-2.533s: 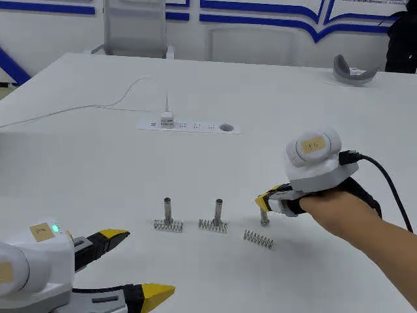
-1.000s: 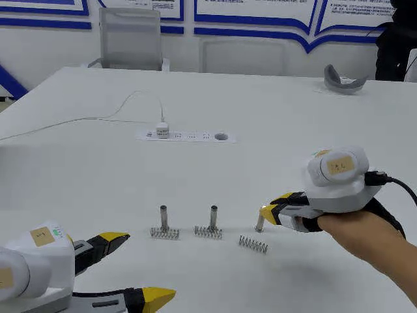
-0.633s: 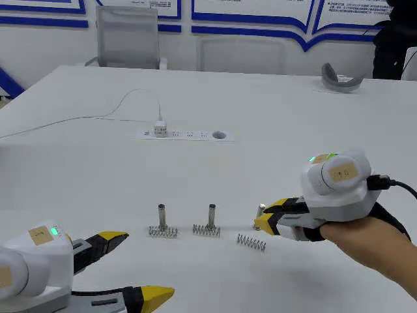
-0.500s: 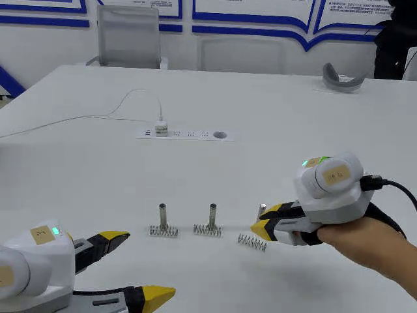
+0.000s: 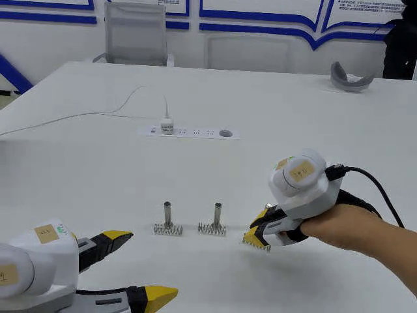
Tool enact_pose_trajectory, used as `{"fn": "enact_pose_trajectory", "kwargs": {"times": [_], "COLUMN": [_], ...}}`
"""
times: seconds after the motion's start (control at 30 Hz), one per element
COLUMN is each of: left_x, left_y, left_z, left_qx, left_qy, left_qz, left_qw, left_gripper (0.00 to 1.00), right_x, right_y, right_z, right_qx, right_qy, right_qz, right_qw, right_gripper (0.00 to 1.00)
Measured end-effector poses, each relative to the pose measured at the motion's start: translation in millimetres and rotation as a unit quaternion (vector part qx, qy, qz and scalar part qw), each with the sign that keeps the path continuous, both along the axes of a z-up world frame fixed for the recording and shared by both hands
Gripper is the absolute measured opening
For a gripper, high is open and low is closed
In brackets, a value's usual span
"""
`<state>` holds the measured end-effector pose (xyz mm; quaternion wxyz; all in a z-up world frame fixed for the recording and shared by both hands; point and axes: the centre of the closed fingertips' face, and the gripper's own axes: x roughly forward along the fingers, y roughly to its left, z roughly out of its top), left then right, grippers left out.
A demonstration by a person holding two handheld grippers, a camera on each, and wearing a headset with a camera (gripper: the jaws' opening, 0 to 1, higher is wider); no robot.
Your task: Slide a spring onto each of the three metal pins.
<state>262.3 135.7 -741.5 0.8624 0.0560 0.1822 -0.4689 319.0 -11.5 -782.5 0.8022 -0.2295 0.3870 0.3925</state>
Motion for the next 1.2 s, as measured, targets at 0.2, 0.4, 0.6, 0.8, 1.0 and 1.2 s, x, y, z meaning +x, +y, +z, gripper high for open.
{"fn": "enact_pose_trajectory", "kwargs": {"times": [0.2,0.4,0.6,0.8,1.0,1.2], "left_x": [-0.1,-0.6,-0.5,-0.5,-1.8,-1.8], "left_y": [2.6,2.6,3.8,5.3,4.2,3.8], "left_z": [-2.0,-2.6,-3.9,-4.1,-2.3,-2.3], "left_qx": [0.0,0.001,0.002,0.001,0.002,0.003], "left_qy": [0.003,0.004,0.005,0.006,0.004,0.002], "left_qz": [0.004,0.004,0.006,0.008,0.006,0.005], "left_qw": [1.0,1.0,1.0,0.9999,1.0,1.0], "left_gripper": [0.76,0.76,0.76,0.76,0.76,0.75], "right_x": [3.2,3.6,3.8,3.0,1.5,-1.6], "right_y": [-1.0,-1.0,-1.0,-1.3,-1.9,-3.0], "right_z": [-11.5,-16.7,-21.8,-24.0,-21.2,-12.1], "right_qx": [-0.02,-0.033,-0.046,-0.046,-0.036,-0.016], "right_qy": [0.017,0.029,0.038,0.045,0.037,0.024], "right_qz": [0.014,0.025,0.035,0.034,0.025,0.013], "right_qw": [0.9995,0.9987,0.9976,0.9973,0.9984,0.9995], "right_gripper": [0.15,0.13,0.12,0.12,0.12,0.12]}}
